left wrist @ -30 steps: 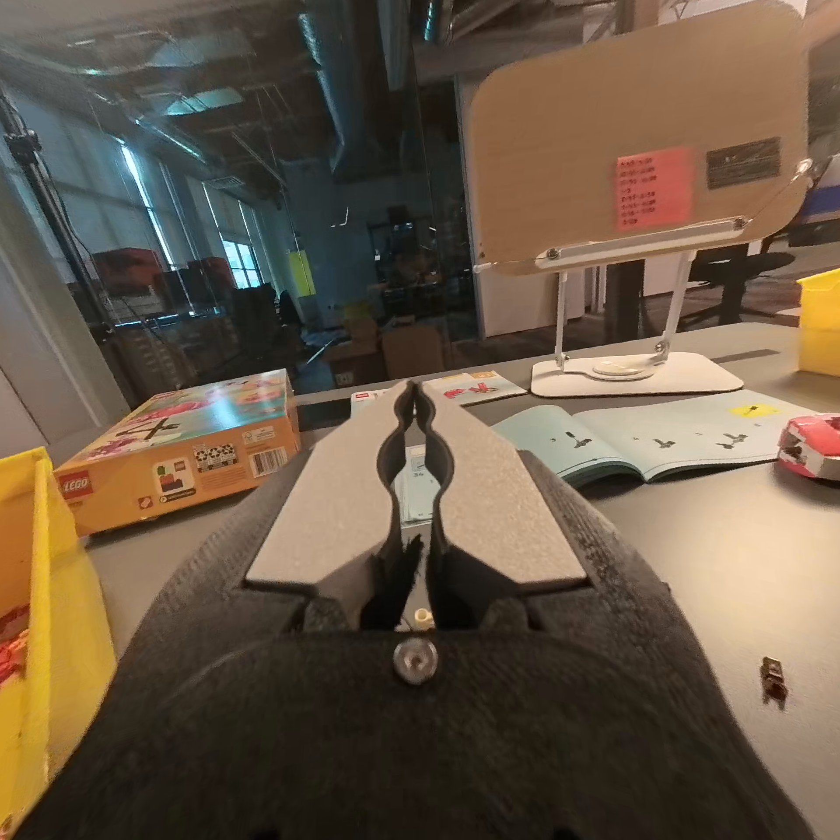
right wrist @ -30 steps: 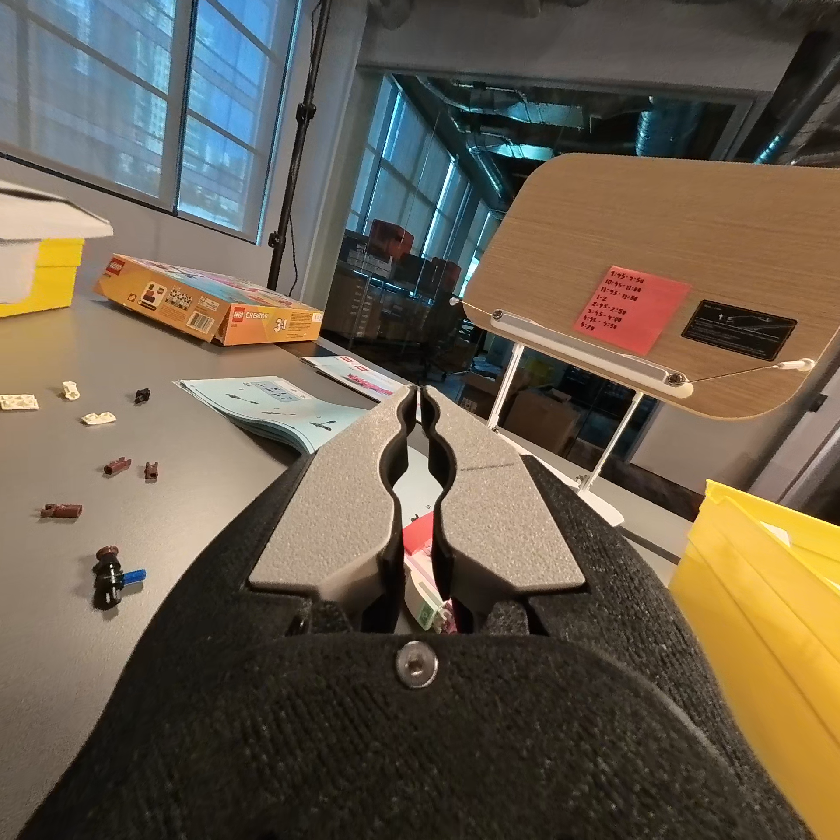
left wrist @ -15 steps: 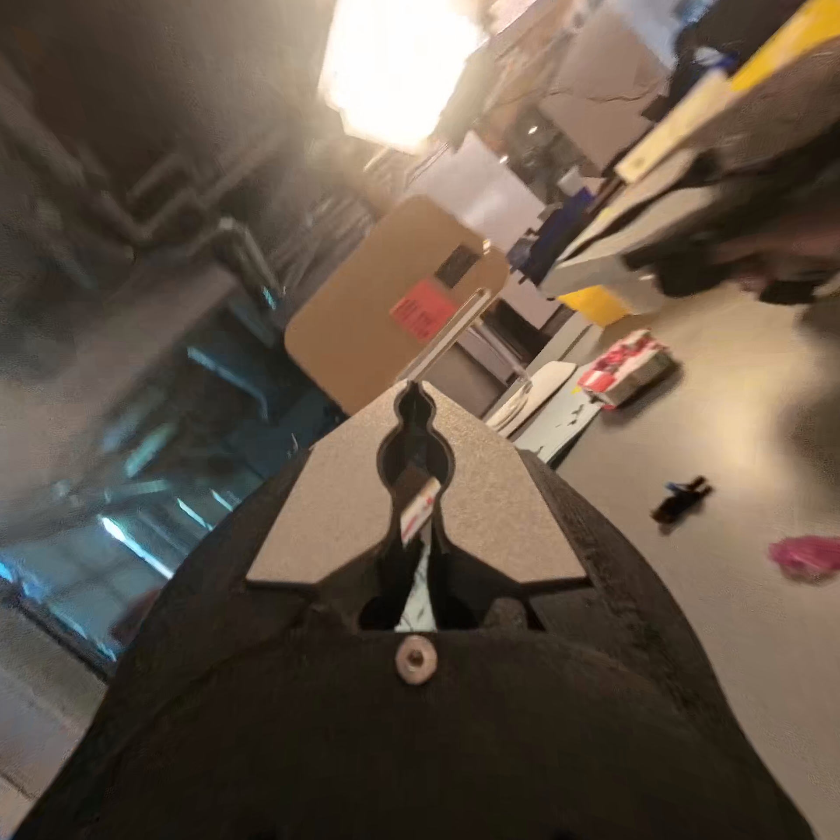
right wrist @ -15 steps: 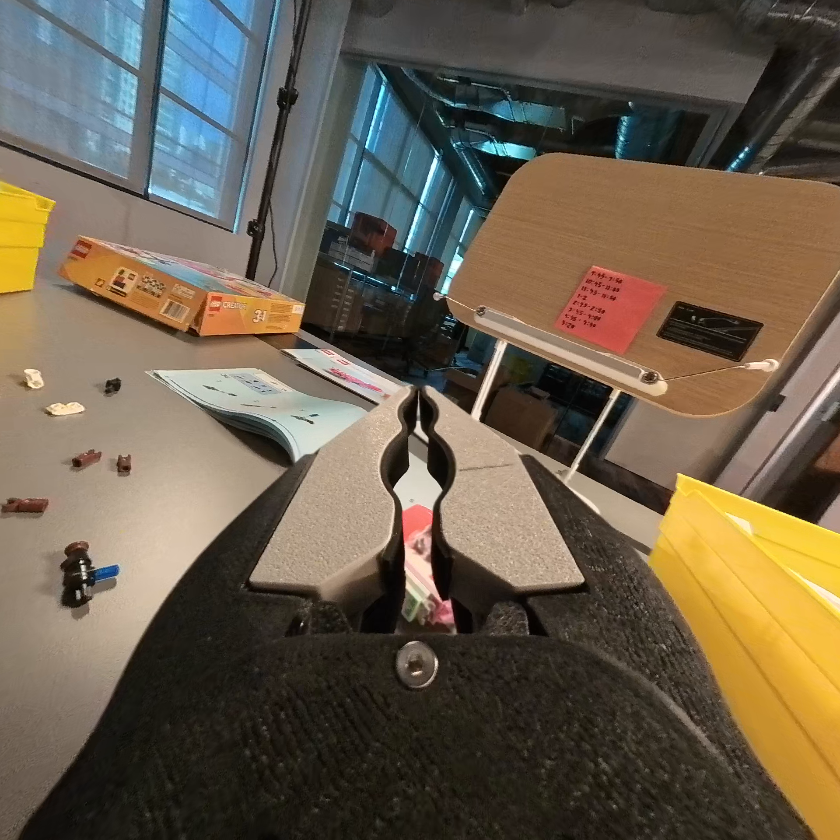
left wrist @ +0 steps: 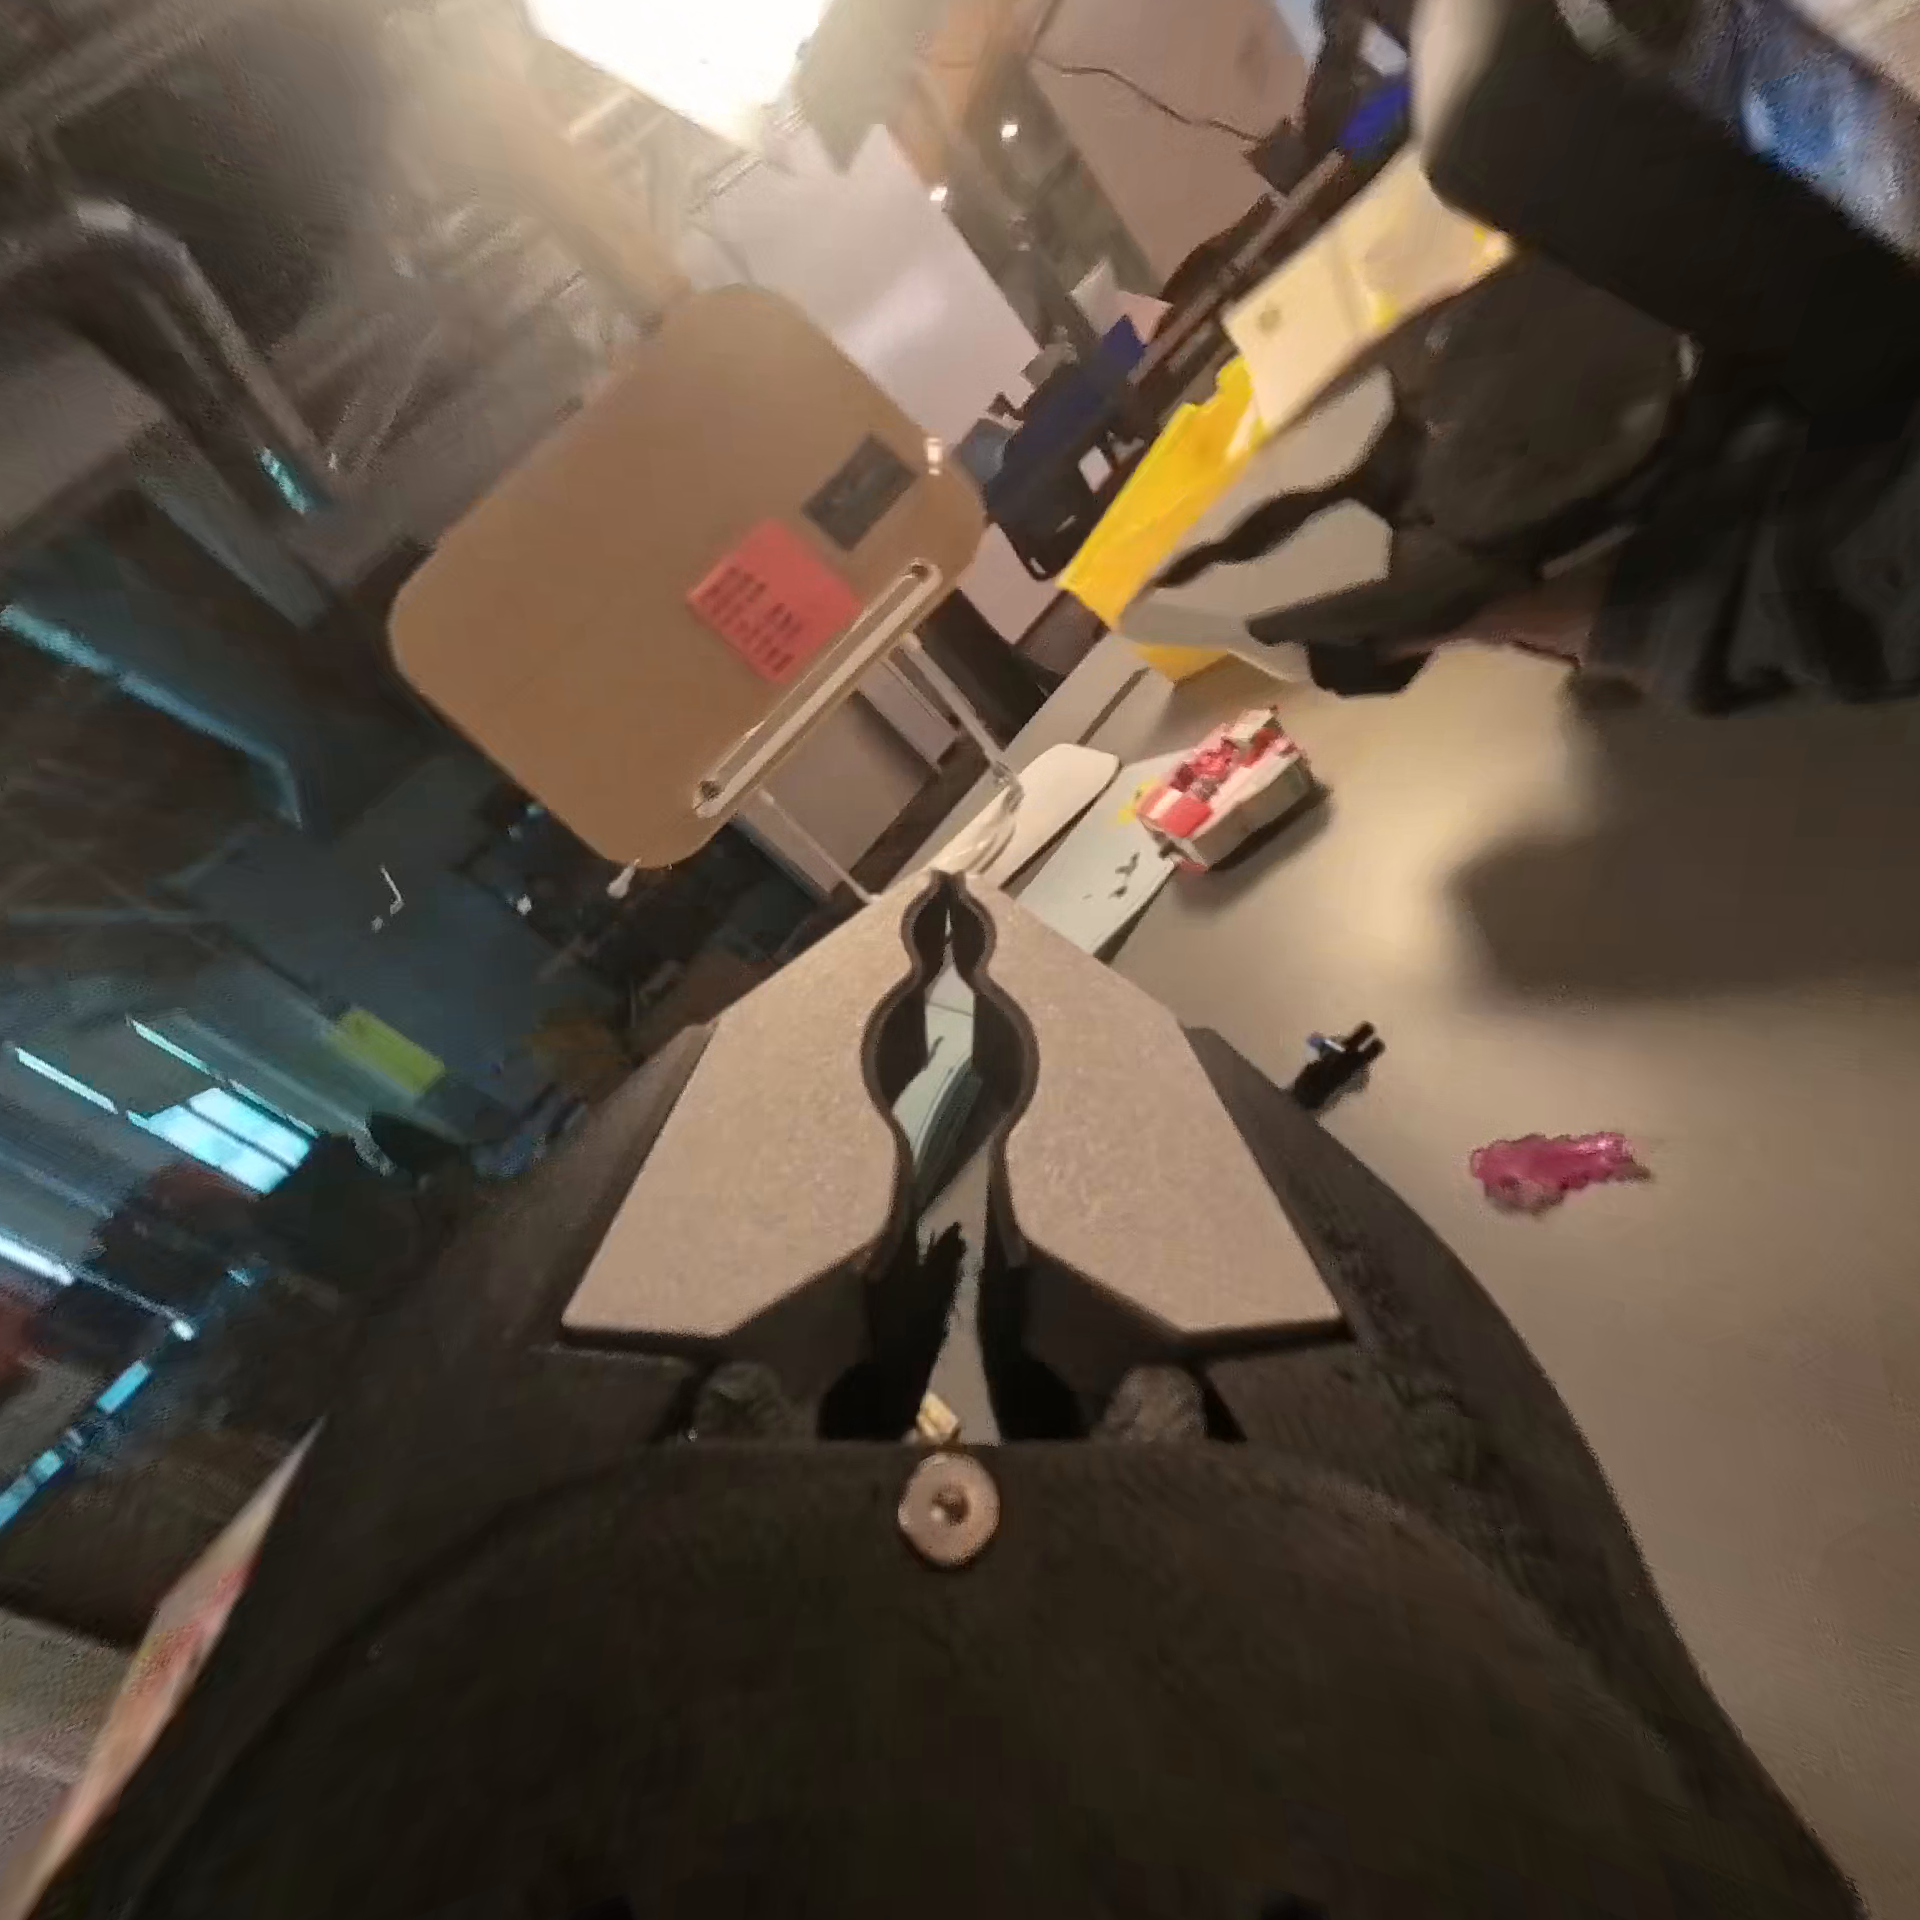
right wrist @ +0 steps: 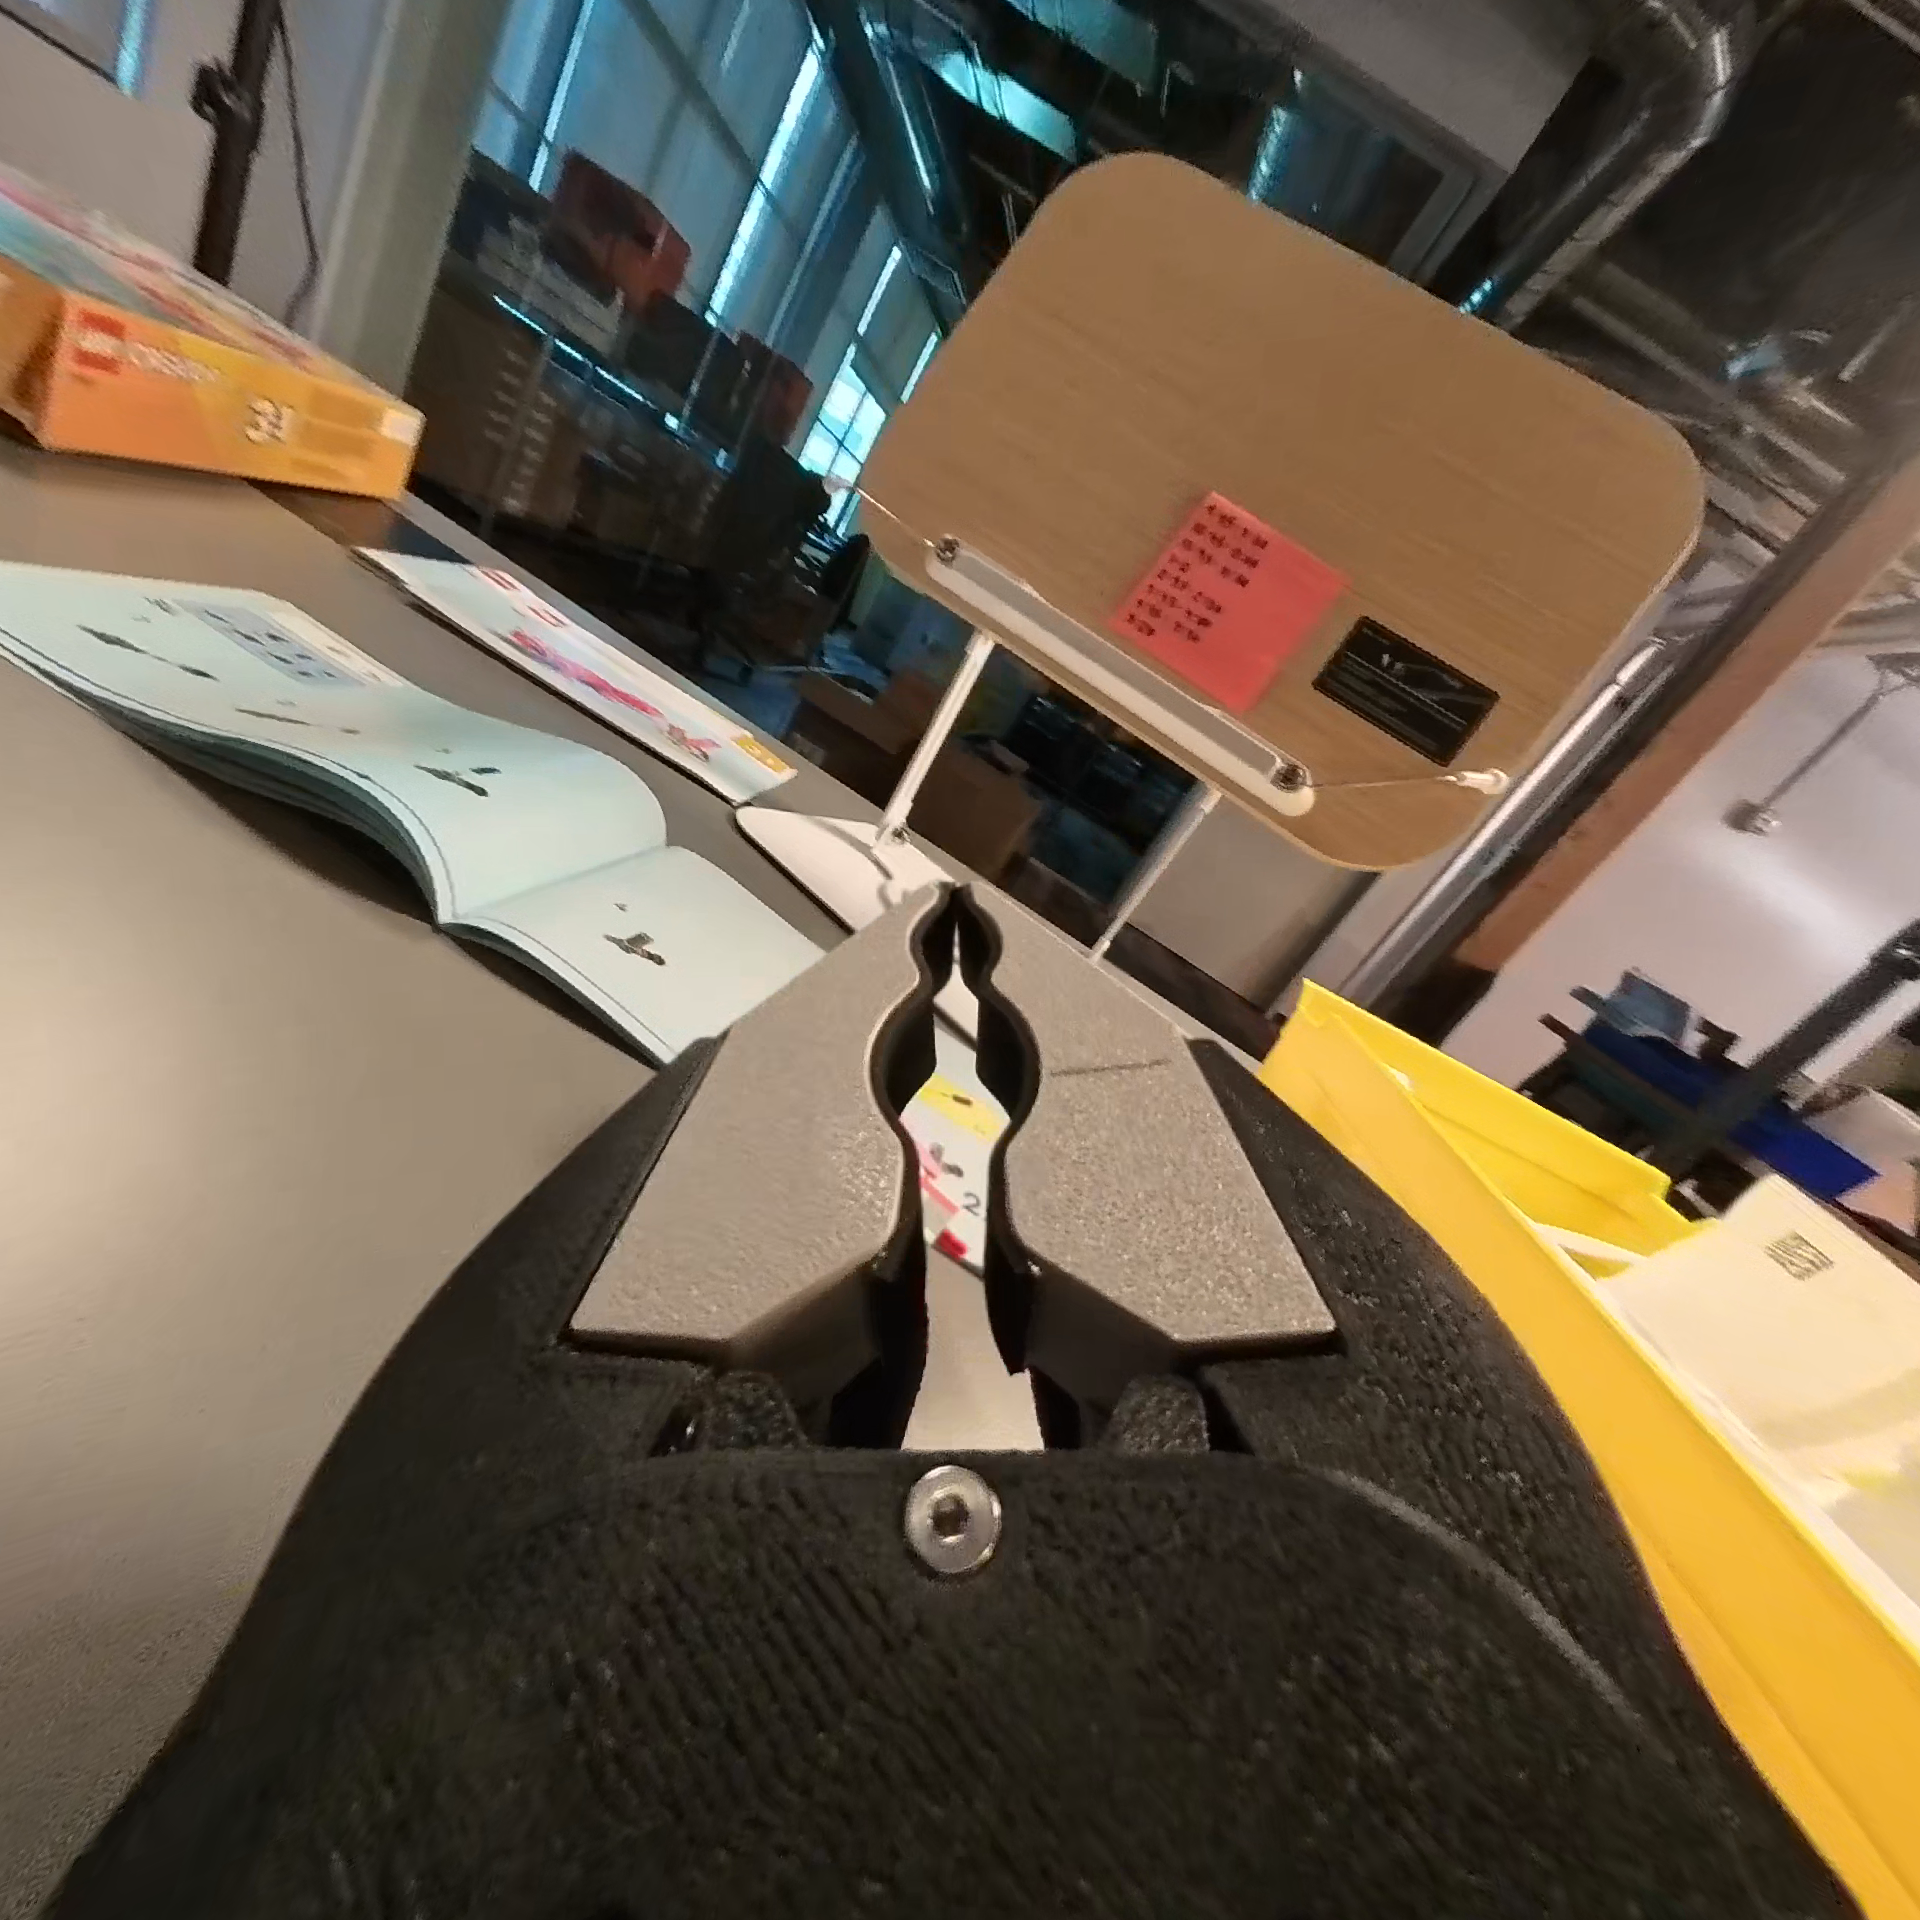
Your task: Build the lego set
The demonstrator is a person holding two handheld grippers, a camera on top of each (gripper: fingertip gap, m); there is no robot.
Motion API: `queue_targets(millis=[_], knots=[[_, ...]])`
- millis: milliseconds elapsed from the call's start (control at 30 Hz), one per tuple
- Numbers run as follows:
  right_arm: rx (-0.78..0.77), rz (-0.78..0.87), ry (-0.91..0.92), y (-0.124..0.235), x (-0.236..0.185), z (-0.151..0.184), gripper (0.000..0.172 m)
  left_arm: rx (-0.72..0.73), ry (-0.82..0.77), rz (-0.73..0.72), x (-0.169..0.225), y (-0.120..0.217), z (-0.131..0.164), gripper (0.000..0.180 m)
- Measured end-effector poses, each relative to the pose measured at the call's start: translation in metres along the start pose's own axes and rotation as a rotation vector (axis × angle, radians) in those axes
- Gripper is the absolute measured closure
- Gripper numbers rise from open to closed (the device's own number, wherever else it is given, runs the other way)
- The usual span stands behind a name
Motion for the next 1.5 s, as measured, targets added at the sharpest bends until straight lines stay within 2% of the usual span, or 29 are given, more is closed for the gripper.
queue_targets(millis=[67, 167, 267, 400, 500, 533, 667, 733, 833, 867, 967, 1100, 1267, 1500], knots=[[-0.016, 0.031, -0.001, 0.0, 0.005, 0.003, 0.172, 0.026, 0.145, -0.016, -0.016, 0.023, -0.012, 0.178], [-0.036, 0.072, -0.026, 0.0, 0.014, 0.007, 0.172, -0.004, 0.353, 0.004, -0.038, 0.07, -0.021, 0.158], [-0.049, 0.111, -0.051, 0.001, 0.022, 0.01, 0.172, -0.123, 0.379, -0.058, -0.073, 0.125, -0.015, 0.15], [-0.049, 0.145, -0.075, 0.001, 0.03, 0.012, 0.172, -0.243, 0.432, -0.195, -0.137, 0.197, 0.012, 0.15], [-0.046, 0.152, -0.091, 0.001, 0.032, 0.012, 0.172, -0.42, 0.473, -0.298, -0.183, 0.239, 0.052, 0.149], [-0.046, 0.155, -0.092, 0.001, 0.033, 0.013, 0.172, -0.491, 0.513, -0.273, -0.189, 0.245, 0.066, 0.15], [-0.051, 0.157, -0.086, 0.0, 0.033, 0.013, 0.172, -0.749, 0.778, 0.173, -0.144, 0.234, 0.111, 0.171], [-0.05, 0.153, -0.083, 0.0, 0.032, 0.013, 0.172, -0.865, 0.828, 0.318, -0.119, 0.225, 0.132, 0.179], [-0.047, 0.147, -0.085, 0.0, 0.031, 0.013, 0.172, -1.105, 0.818, 0.46, -0.09, 0.227, 0.159, 0.18], [-0.044, 0.144, -0.088, 0.0, 0.031, 0.012, 0.172, -1.156, 0.807, 0.485, -0.086, 0.227, 0.164, 0.18], [-0.04, 0.135, -0.096, 0.0, 0.03, 0.012, 0.172, -1.152, 0.832, 0.545, -0.079, 0.215, 0.166, 0.18], [-0.034, 0.122, -0.111, -0.001, 0.029, 0.012, 0.172, -1.285, 0.843, 0.556, -0.07, 0.214, 0.186, 0.173], [-0.022, 0.109, -0.126, -0.001, 0.029, 0.011, 0.172, -1.346, 0.839, 0.508, -0.076, 0.211, 0.194, 0.166], [-0.01, 0.095, -0.147, -0.002, 0.029, 0.01, 0.172, -1.376, 0.88, 0.517, -0.073, 0.212, 0.196, 0.162]])
Point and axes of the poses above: each gripper's, where its closed fingertips meet, y back along the fingers, z out of its underside, x = y × z across the jaws, the point moved 2 cm from there along y, back along the fingers, and after that the axes turned 3 degrees about z, right-handed, at the moved point
